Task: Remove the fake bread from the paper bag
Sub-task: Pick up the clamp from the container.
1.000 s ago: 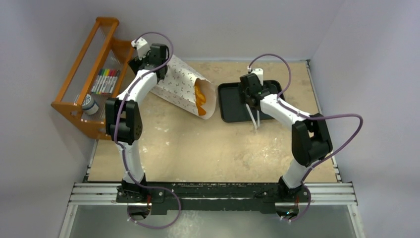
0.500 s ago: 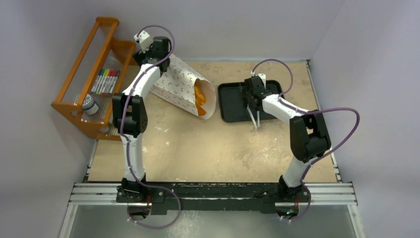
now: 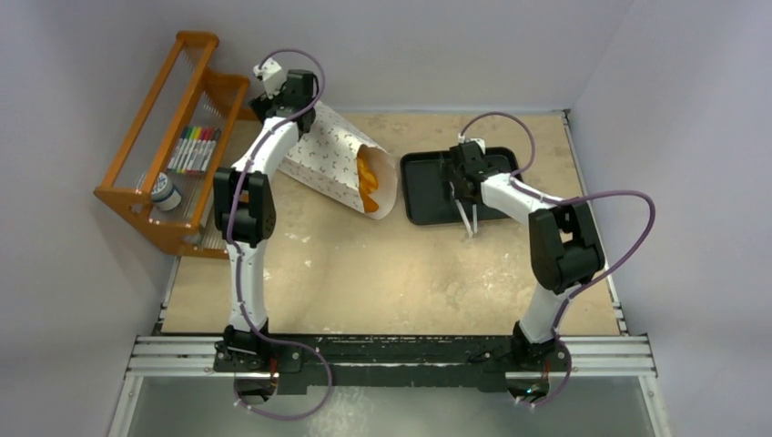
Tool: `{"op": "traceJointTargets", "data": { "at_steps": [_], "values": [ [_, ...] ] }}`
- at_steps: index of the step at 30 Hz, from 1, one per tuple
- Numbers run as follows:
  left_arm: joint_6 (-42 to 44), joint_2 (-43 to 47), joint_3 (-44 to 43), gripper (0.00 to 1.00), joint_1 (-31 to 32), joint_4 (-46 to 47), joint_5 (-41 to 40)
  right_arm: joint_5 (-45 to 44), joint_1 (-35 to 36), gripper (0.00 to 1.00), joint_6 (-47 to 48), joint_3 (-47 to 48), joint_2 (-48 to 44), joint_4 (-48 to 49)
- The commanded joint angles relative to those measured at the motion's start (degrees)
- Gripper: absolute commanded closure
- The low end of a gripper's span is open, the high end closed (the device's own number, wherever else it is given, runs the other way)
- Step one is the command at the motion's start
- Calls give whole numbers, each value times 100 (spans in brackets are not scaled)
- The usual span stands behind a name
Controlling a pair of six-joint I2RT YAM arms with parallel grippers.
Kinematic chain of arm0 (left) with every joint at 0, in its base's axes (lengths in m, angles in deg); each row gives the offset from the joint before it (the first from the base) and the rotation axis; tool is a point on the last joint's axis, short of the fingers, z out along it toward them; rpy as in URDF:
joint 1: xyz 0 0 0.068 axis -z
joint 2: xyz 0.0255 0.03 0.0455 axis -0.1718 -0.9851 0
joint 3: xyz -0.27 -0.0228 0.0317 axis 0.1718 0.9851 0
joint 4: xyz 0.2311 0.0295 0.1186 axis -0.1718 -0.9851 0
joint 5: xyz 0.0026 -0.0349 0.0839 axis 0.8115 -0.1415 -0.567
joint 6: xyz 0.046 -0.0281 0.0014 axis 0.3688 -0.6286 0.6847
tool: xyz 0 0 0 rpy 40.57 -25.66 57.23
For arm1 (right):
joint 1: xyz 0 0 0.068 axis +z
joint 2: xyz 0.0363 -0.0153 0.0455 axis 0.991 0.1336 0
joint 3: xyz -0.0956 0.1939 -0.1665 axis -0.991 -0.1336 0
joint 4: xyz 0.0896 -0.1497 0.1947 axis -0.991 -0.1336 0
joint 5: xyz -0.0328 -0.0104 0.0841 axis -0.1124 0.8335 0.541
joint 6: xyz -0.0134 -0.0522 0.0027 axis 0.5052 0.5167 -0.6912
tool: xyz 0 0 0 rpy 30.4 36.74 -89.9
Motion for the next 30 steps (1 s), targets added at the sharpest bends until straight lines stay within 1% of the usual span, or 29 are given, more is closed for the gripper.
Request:
{"op": "traceJointTargets", "data": {
  "at_steps": [1,3,8,12,14,18,23,30],
  "values": [
    [312,-9,-199,0,-9,101,14,145,-11,3,85,-9,119,174],
    [367,32,-60,0,-15,142,40,183,-18,6,76,-9,158,191],
    [365,47,280,1,-11,137,206,229,-26,20,58,8,262,223],
    [330,43,487,1,-10,56,277,298,-45,34,49,-16,291,282],
    [334,53,593,1,-9,46,312,325,-54,42,53,-49,279,344],
    [351,101,791,1,-9,6,303,376,-54,55,58,-82,179,437],
    [388,215,1128,1,-9,43,266,165,-46,58,129,-158,-55,605],
    [510,356,1519,0,-15,110,163,90,83,60,249,-194,-455,614]
  ]
}}
